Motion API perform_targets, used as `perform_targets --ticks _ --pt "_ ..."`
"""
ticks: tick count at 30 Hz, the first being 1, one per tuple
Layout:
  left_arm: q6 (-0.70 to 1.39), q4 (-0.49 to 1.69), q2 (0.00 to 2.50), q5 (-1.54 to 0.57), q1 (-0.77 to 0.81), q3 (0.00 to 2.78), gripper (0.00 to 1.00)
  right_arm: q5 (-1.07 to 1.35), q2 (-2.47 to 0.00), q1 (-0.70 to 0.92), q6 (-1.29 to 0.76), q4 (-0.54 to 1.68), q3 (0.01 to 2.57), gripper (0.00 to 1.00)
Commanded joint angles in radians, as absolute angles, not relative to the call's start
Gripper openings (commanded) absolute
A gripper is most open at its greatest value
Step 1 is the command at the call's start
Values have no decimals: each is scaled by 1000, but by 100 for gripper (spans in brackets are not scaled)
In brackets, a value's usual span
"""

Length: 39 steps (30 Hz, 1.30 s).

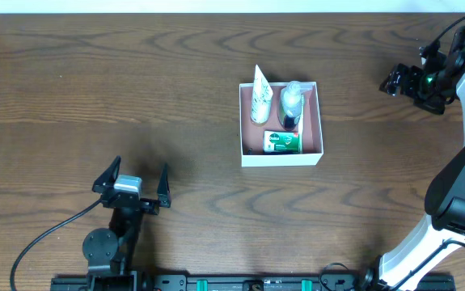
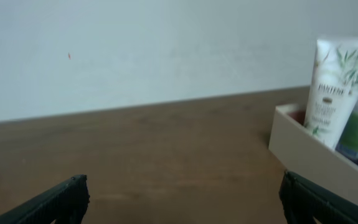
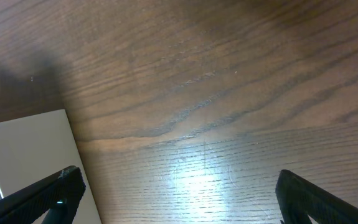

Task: Pack container

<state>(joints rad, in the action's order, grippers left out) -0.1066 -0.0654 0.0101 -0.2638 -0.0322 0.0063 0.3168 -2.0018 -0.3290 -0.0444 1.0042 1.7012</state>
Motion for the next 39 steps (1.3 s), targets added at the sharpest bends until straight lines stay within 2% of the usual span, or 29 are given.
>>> perform_targets --ticks 1,4,39 --pt "-119 -44 1 -277 -38 4 98 317 -2000 -334 -36 1002 1720 99" --pt "-119 55 1 -276 -38 4 98 317 -2000 -334 -36 1002 1720 99" --pt "-119 47 4 -280 -38 4 98 317 -2000 -334 -36 1002 1720 99"
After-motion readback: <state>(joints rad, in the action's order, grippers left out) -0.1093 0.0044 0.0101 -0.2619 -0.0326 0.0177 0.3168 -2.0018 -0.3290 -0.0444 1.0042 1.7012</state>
